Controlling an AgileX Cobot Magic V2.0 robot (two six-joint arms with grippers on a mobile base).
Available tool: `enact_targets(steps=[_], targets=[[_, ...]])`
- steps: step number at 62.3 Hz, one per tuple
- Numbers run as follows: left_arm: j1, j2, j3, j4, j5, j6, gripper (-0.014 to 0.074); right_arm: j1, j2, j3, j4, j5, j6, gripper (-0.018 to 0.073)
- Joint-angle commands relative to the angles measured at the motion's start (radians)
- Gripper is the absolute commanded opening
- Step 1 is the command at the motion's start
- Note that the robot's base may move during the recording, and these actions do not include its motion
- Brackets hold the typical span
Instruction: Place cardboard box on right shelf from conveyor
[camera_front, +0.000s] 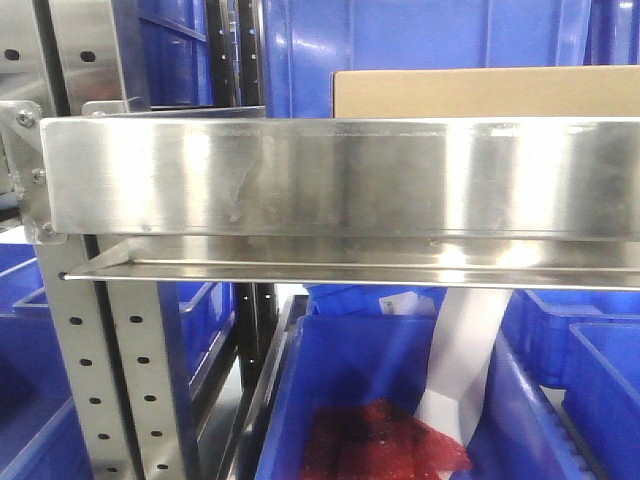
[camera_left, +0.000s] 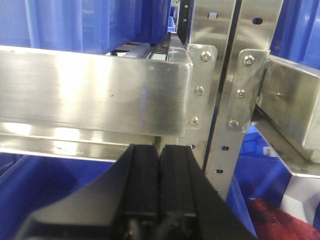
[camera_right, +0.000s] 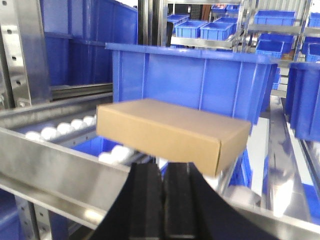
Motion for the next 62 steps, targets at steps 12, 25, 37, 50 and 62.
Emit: enact_targets(steps=[12,25,37,50,62], targets=[[0.002,-0.006,0.008,0.001,-0.087,-0.005,-0.0116,0.0,0.07,0.029,-0.012,-0.095,-0.003,0.0046],[0.002,-0.006,0.008,0.001,-0.087,-0.005,-0.0116,-0.001,0.069,0.035,-0.012,-0.134,-0.003,0.0046],[0.002,-0.006,0.008,0.001,-0.087,-0.005,-0.0116,-0.083,0.049,0.097,-0.014,-0.262,-0.003,0.0046],[0.002,-0.006,0.008,0.001,-0.087,-0.005,-0.0116,-0.305,-0.021,0.21,0.017,-0.32,-0.002,0.0046],[0.002,-0.006,0.008,0.001,-0.087,-0.005,-0.0116,-0.344,-0.022,0.283,0.02,-0.392,0.023,0.0046]])
